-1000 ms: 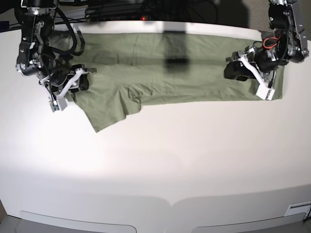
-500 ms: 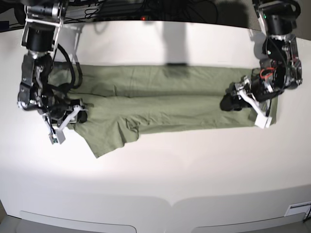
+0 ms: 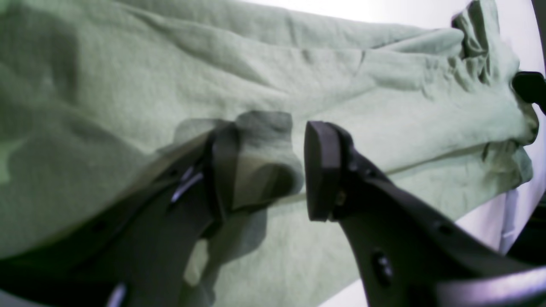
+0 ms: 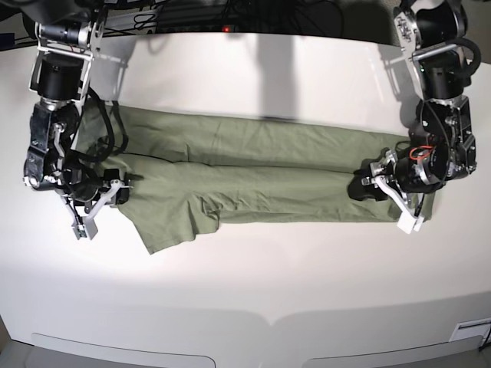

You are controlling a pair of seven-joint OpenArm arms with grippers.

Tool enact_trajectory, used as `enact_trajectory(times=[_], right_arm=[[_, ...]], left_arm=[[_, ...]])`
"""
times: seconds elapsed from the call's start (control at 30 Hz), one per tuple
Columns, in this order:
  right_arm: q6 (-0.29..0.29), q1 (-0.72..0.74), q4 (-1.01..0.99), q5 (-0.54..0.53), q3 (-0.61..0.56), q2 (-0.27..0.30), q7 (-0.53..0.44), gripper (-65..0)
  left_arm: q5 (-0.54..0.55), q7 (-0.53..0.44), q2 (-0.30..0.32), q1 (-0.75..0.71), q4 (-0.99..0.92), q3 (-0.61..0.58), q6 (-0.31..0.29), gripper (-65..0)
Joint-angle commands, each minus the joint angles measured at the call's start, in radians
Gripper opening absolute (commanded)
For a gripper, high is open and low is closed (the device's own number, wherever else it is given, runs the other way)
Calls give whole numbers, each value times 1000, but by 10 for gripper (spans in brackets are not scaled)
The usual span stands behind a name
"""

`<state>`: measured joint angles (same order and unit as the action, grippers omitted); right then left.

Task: Fold the T-shirt properly
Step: 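Move the right gripper to the folded shirt's end and grasp it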

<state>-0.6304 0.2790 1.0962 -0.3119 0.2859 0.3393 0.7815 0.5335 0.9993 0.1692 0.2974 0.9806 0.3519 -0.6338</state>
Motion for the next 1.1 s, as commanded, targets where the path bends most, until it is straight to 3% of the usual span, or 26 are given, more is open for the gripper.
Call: enact_trajectory(times=[0.0, 0.17, 0.33, 0.47, 0.83, 1.07], right_arm=[[-25, 29, 32, -47, 3, 23, -21, -442], [-32, 101, 60, -89, 3, 26, -11, -427], [-32, 175, 57, -77, 3, 26, -85, -290], [-27, 216, -7, 50, 2, 20, -164, -290], [-8, 460, -594, 159, 2, 18, -255, -290], [-8, 476, -650, 204, 2, -38, -147, -290]], left_arm=[[-14, 32, 13, 8, 2, -1, 16, -386], [18, 33, 14, 14, 3, -1, 16, -386], [18, 55, 14, 21, 3, -1, 17, -386], [31, 59, 14, 21, 3, -1, 16, -386], [63, 82, 14, 21, 3, -1, 16, -386], [63, 81, 14, 21, 3, -1, 16, -386]])
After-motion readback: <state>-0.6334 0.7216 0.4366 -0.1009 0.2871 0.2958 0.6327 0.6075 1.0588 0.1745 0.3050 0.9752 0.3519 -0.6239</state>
